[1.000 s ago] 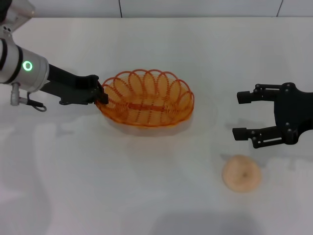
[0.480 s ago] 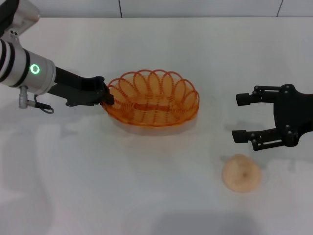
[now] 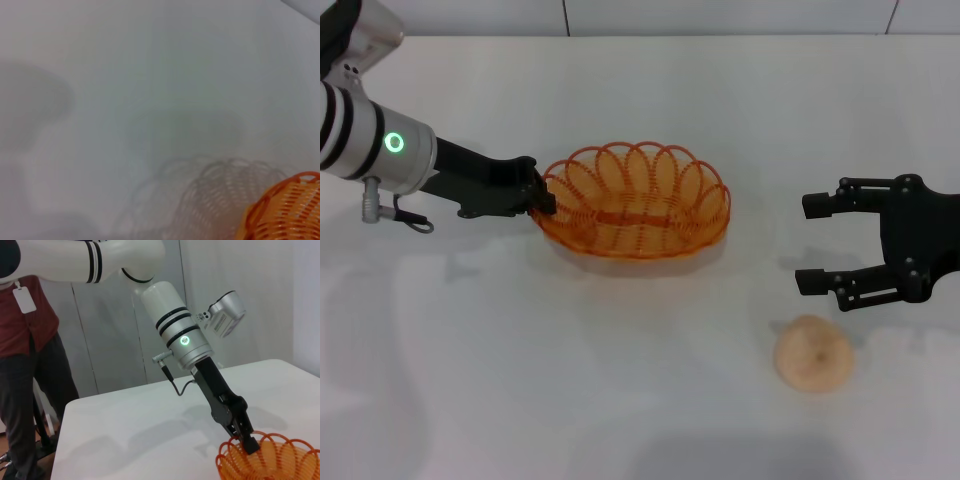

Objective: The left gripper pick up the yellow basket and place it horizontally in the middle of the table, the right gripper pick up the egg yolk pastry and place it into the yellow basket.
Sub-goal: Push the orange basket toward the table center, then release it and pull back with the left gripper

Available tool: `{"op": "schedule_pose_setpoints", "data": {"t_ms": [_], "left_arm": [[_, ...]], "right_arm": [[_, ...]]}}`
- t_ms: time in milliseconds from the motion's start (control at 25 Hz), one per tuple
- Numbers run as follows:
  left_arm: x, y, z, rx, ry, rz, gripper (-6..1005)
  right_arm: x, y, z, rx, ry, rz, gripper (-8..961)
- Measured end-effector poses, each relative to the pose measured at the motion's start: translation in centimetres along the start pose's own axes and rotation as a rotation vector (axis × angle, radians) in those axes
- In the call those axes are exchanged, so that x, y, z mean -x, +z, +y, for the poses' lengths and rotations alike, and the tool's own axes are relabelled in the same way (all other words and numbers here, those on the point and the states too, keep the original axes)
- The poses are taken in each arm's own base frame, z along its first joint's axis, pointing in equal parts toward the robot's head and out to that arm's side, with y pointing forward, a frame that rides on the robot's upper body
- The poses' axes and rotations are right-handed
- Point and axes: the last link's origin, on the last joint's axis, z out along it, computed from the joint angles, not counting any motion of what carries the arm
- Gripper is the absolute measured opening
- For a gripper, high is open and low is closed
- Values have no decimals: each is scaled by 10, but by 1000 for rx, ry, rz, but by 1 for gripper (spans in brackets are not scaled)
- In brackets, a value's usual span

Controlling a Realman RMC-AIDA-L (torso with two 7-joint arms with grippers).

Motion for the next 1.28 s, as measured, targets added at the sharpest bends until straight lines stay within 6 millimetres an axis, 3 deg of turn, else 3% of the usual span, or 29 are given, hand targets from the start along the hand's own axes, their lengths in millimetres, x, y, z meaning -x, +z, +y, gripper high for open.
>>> {"op": "schedule_pose_setpoints", "data": {"t_ms": [1280], "left_arm": [[6,2,-7,-9,-28,-24,122]], "right_arm": [[0,0,0,2,2,1,856]]}}
